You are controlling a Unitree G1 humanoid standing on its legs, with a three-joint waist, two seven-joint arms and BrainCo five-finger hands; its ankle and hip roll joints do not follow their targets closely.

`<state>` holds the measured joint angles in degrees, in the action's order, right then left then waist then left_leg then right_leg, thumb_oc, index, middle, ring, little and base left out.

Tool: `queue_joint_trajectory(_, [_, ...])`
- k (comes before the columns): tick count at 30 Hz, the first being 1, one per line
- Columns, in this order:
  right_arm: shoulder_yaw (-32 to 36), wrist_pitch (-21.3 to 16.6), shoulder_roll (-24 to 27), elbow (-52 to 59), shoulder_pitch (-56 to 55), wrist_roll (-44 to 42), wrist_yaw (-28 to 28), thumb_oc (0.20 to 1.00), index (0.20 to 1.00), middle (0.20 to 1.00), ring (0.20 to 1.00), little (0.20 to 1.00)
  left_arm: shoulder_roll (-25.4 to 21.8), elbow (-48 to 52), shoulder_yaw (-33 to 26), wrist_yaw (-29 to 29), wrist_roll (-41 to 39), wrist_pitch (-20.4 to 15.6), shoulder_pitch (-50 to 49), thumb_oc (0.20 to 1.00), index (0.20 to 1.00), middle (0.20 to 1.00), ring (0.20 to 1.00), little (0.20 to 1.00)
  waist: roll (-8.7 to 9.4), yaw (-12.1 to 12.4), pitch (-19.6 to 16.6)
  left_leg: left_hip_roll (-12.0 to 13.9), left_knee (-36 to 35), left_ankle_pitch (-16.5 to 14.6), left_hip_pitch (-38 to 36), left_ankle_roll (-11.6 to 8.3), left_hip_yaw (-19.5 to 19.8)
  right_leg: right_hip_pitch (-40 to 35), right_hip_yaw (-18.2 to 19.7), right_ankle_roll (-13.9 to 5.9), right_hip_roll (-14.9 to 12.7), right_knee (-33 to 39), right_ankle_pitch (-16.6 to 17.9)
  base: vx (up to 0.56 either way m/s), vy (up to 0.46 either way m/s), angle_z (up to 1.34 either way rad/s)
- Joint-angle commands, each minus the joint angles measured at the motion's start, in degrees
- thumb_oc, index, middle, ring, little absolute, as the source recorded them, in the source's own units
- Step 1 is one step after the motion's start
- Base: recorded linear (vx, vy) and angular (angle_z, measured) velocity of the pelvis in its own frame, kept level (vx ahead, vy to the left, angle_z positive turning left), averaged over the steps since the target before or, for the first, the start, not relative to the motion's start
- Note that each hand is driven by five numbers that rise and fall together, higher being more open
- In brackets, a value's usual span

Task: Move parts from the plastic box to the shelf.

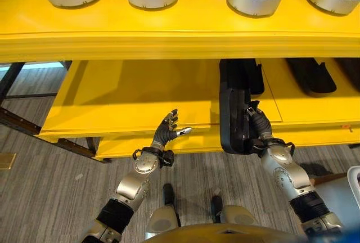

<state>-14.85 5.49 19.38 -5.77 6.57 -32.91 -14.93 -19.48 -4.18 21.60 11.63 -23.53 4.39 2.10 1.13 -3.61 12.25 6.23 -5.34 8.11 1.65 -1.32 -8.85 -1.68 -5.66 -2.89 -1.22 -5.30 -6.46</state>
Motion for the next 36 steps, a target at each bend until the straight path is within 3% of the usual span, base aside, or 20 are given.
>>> queue_joint_trajectory(1, [1.63,-3.74,-1.26,5.56,1.39,-0.02,-0.45,0.2,0.2,0.2,0.2,0.2,1.39,-0.01,0.71,3.9,2.56,-1.39,1.9,1.0,1.0,1.0,1.0,1.0,1.54,-0.32,-1.66,-6.12,0.34,-9.62,-5.73,3.43,-0.91,2.01,1.28,-1.9,4.44,-5.3,1.62,0.0,-0.035,-0.05])
queue_joint_trajectory(11, [-0.34,-4.37,-1.92,5.32,2.91,1.18,-1.74,0.2,0.2,0.2,0.2,0.2,1.71,-0.85,2.21,7.12,3.84,0.47,2.29,1.0,1.0,1.0,1.0,1.0,0.84,-0.06,-1.05,-6.59,0.34,-10.11,-6.6,3.89,-2.1,2.11,0.14,-1.18,5.13,-6.53,-0.5,-0.04,-0.126,0.04])
queue_joint_trajectory(13, [-0.55,-5.35,-1.21,5.3,3.04,2.23,-1.76,0.2,0.2,0.2,0.2,0.2,1.17,-1.26,3.03,6.67,3.43,-0.62,3.11,1.0,1.0,1.0,1.0,1.0,0.52,-0.42,-0.02,-6.81,4.9,-11.18,-5.53,3.94,-5.04,2.39,-0.97,-0.41,4.46,-7.47,-1.68,-0.11,-0.085,0.16])
queue_joint_trajectory(15, [-0.52,-5.15,-0.89,5.37,3.37,2.31,-1.63,0.2,0.2,0.2,0.2,0.2,1.06,-1.02,3.03,6.37,2.79,-0.83,3.34,1.0,1.0,1.0,1.0,1.0,0.86,-0.2,0.52,-6.85,9.33,-12.49,-3.58,3.91,-3.96,2.39,-0.62,0.11,3.98,-7.8,-1.69,-0.08,-0.041,0.17])
queue_joint_trajectory(16, [-0.77,-5.48,-0.54,4.35,4.29,2.6,-1.95,0.2,0.2,0.2,0.2,0.2,0.93,0.27,2.81,6.1,1.91,-0.52,3.56,1.0,1.0,1.0,1.0,1.0,1.46,0.72,1.61,-5.58,14.55,-13.55,-0.57,3.02,-1.86,1.82,0.04,0.76,3.22,-8.31,-1.67,-0.05,-0.004,0.18])
queue_joint_trajectory(17, [-0.8,-5.34,-0.58,4.22,4.47,2.69,-2.01,0.2,0.2,0.2,0.2,0.2,0.93,0.49,2.67,5.94,1.82,-0.33,3.49,1.0,1.0,1.0,1.0,1.0,1.51,0.83,1.65,-4.6,14.33,-13.22,-0.4,2.61,-1.52,1.66,0.05,0.85,3.22,-8.45,-1.91,-0.02,0.067,0.11])
queue_joint_trajectory(18, [-0.77,-4.78,-0.45,3.94,4.93,2.65,-2.08,0.2,0.2,0.2,0.2,0.2,0.94,1.02,2.3,5.4,1.78,-0.08,3.04,1.0,1.0,1.0,1.0,1.0,1.55,1.03,1.63,-1.97,12.64,-11.51,-0.58,1.22,-0.4,1.19,0.03,1.16,3.32,-8.9,-2.8,0.02,0.085,0.05])
queue_joint_trajectory(19, [-0.77,-4.69,-0.38,3.89,4.99,2.63,-2.0,0.2,0.2,0.2,0.2,0.2,0.92,1.06,2.29,5.4,1.72,-0.16,2.95,1.0,1.0,1.0,1.0,1.0,1.54,1.04,1.61,-1.41,12.24,-11.03,-0.67,0.91,-0.14,1.11,0.03,1.22,3.3,-8.96,-2.96,0.07,0.217,-0.01])
queue_joint_trajectory(20, [-0.68,-4.3,0.2,3.53,5.38,2.53,-1.45,0.2,0.2,0.2,0.2,0.2,0.91,1.38,2.21,5.36,1.19,-1.04,2.3,1.0,1.0,1.0,1.0,1.0,1.38,1.11,1.34,2.61,9.5,-7.71,-0.9,-1.11,1.95,0.81,0.25,1.59,3.0,-9.54,-4.03,0.06,0.243,0.02])
queue_joint_trajectory(22, [-0.52,-3.43,1.44,3.98,5.89,2.24,-0.59,0.2,0.2,0.2,0.2,0.2,1.01,1.26,1.96,5.4,1.05,-1.65,1.8,1.0,1.0,1.0,1.0,1.0,1.18,1.2,1.23,6.42,7.28,-4.41,-0.66,-2.32,4.52,0.89,0.98,1.91,2.14,-10.26,-4.8,0.06,0.319,-0.16])
queue_joint_trajectory(24, [-0.74,-2.83,2.76,4.07,6.8,1.85,-0.04,0.2,0.2,0.2,0.2,0.2,1.27,0.64,1.75,5.72,0.21,-3.12,1.45,1.0,1.0,1.0,1.0,1.0,0.97,1.17,1.42,8.44,6.44,-2.7,-0.82,-2.74,7.38,1.5,2.0,2.13,1.05,-11.76,-5.75,0.03,0.293,-0.22])
queue_joint_trajectory(26, [-0.73,-2.35,3.95,3.73,7.92,1.23,0.38,0.2,0.2,0.2,0.2,0.2,1.47,0.0,1.66,5.29,-1.09,-4.87,1.52,1.0,1.0,1.0,1.0,1.0,0.02,0.46,1.5,9.14,5.47,-3.96,-2.09,-2.94,6.45,2.78,1.99,2.09,-0.03,-14.47,-7.2,0.05,0.505,-0.41])
queue_joint_trajectory(28, [-0.15,-1.86,4.46,3.96,7.74,0.61,0.25,0.2,0.2,0.2,0.2,0.2,1.25,-0.9,2.03,3.84,-0.15,-6.11,2.14,1.0,1.0,1.0,1.0,1.0,-0.74,-0.54,1.28,9.46,4.65,-4.25,-3.06,-3.41,3.98,3.49,1.19,2.09,-0.66,-16.44,-8.27,0.06,0.528,-0.26])
queue_joint_trajectory(31, [0.39,-1.79,4.89,4.08,6.04,-0.86,-0.5,0.2,0.2,0.2,0.2,0.2,1.17,-3.82,2.98,3.56,-2.49,-5.05,3.57,1.0,1.0,1.0,1.0,1.0,-1.44,-1.3,0.94,7.94,4.53,-5.13,-3.91,-3.92,2.76,3.31,0.04,0.9,-2.05,-17.12,-8.25,0.1,0.355,0.16])
queue_joint_trajectory(36, [0.7,-1.81,4.77,3.75,5.15,2.71,-1.06,0.2,0.2,0.2,0.2,0.2,0.91,-3.04,3.81,3.28,-0.94,-3.51,3.7,1.0,1.0,1.0,1.0,1.0,-1.27,-0.58,0.77,4.96,4.35,-6.74,-5.03,-3.25,3.35,2.12,-0.89,-1.3,-4.24,-13.66,-5.48,0.09,0.187,0.16])
